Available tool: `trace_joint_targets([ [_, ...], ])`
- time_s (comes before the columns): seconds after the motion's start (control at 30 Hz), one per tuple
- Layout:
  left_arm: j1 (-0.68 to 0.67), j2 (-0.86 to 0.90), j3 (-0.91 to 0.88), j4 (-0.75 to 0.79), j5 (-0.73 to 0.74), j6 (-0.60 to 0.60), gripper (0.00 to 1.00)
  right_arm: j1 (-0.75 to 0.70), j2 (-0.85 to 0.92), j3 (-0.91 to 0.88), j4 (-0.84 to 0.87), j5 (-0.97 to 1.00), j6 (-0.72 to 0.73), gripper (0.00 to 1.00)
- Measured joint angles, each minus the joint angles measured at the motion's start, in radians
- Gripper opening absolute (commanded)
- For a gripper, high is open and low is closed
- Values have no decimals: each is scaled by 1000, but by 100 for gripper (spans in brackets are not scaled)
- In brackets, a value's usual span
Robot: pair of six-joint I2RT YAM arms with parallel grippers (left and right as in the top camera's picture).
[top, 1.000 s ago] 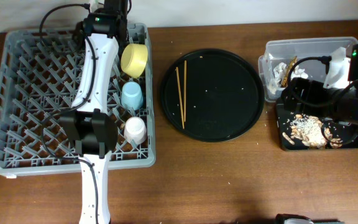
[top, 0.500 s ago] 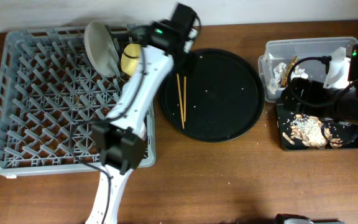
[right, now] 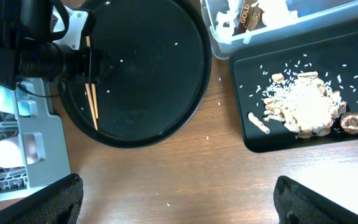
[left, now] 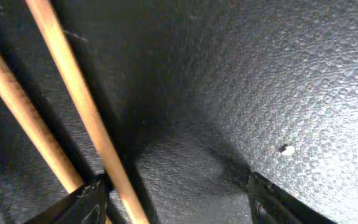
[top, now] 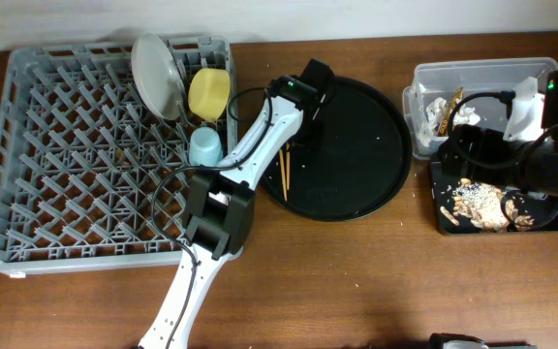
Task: Sort waste into correct bins and load items into the dishwasher rack
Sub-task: 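Grasp a wooden chopstick on the black tray with the left gripper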
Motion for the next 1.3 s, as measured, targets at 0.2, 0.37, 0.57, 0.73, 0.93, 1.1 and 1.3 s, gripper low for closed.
trace_joint_targets([
  [0.2,-6,0,-15,17,0,-12,1,0,0,0,0,0,0,98],
  [0.37,-10,-2,-8,-13,-5,-18,0,0,0,0,0,0,0,98],
  [0.57,28,-114,235,-284,-27,-14,0,0,0,0,3,0,0,98],
  [0.73,155,-410,306,-523,-77,-6,0,0,0,0,0,0,0,99],
  [0.93,363,-582,-198,-488,-67,2,0,0,0,0,0,0,0,98],
  [1.1,439,-584,-582,-178,-63,45,0,0,0,-1,2,0,0,98],
  [1.3,461,-584,-734,-66,-72,89,82,0,0,-1,1,0,0,98],
])
